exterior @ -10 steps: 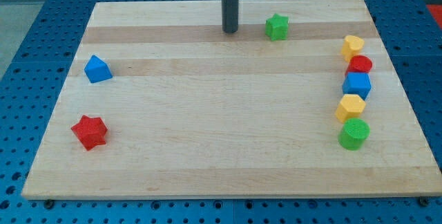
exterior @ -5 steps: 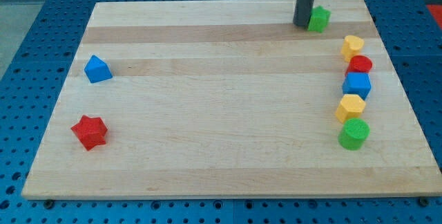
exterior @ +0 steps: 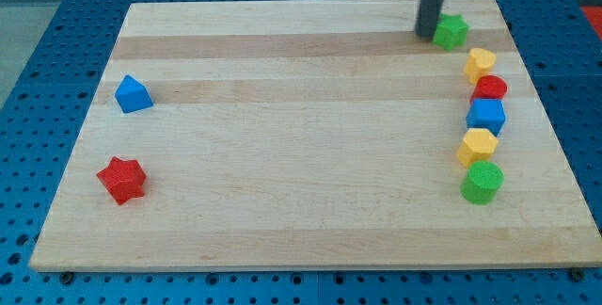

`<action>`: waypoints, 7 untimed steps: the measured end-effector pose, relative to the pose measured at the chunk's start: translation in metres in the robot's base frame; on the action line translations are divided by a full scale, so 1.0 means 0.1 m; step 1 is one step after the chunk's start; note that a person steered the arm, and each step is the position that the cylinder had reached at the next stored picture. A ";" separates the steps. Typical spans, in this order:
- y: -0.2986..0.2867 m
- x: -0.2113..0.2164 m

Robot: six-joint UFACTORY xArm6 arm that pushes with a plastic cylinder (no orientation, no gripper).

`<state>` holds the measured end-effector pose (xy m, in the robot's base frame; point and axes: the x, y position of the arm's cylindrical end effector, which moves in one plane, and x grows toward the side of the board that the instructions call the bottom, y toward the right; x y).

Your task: Push the green star into the yellow heart

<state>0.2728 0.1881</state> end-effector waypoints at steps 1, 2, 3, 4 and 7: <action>0.28 0.07; 0.17 -0.02; 0.00 -0.25; 0.58 -0.36; 0.47 0.22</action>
<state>0.2945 0.2347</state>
